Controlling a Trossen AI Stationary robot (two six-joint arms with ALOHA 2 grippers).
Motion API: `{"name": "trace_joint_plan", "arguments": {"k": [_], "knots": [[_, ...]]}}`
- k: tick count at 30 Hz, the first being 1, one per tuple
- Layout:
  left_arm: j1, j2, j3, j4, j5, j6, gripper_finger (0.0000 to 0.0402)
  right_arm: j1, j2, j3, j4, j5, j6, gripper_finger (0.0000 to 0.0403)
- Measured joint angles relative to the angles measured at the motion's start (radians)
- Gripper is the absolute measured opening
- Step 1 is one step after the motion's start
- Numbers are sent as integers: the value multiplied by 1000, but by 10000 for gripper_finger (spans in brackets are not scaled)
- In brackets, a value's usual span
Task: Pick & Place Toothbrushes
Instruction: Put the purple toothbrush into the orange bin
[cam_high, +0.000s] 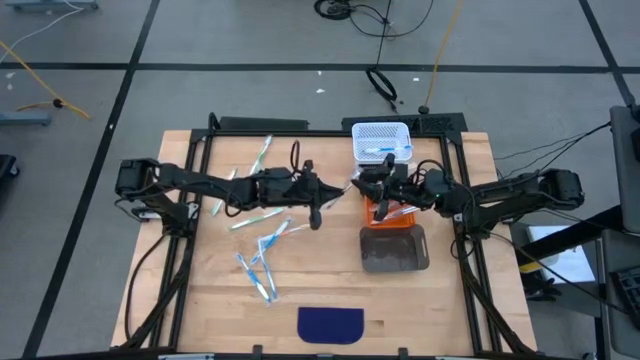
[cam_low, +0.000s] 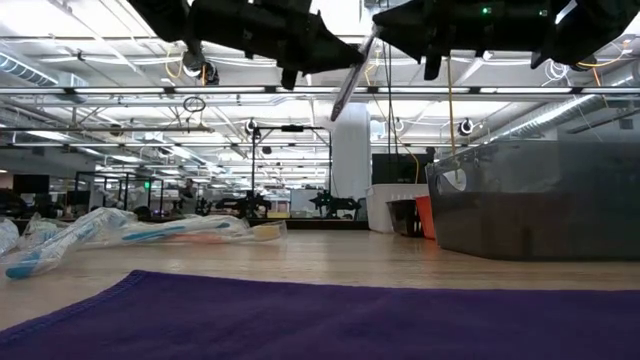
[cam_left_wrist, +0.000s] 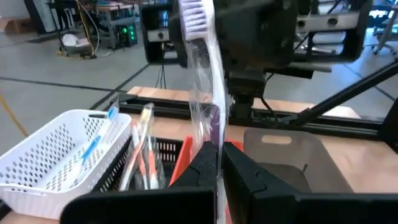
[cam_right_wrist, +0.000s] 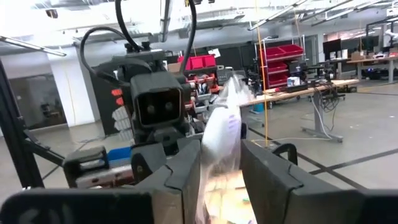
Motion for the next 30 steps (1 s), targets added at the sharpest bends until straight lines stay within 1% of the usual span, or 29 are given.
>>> {"name": "trace_joint_plan", "arguments": {"k": [3,5,7,9,13,18,27,30], "knots": [[0,20,-1,4,1,-2,2,0,7,0,-4,1,1,95],[0,27,-1,9,0,-3,2,0,8,0,-14,-1,2,70],[1,27,-1,7,-3,-3,7,0,8,0,-25,-7,-4,32],[3,27,-1,6,-7,-3,12,0,7,1,-36,-10,-17,16],[8,27,-1,13,-19,4,11,0,7,2,-33,-4,-19,16],[23,21,-1,-21,-31,6,14,0,-19,1,-71,1,-38,16],[55,-75,-1,-170,-36,6,32,15,-188,0,-307,12,-51,16],[60,-104,-1,-229,-36,6,32,35,-250,0,-429,49,-35,16]]}}
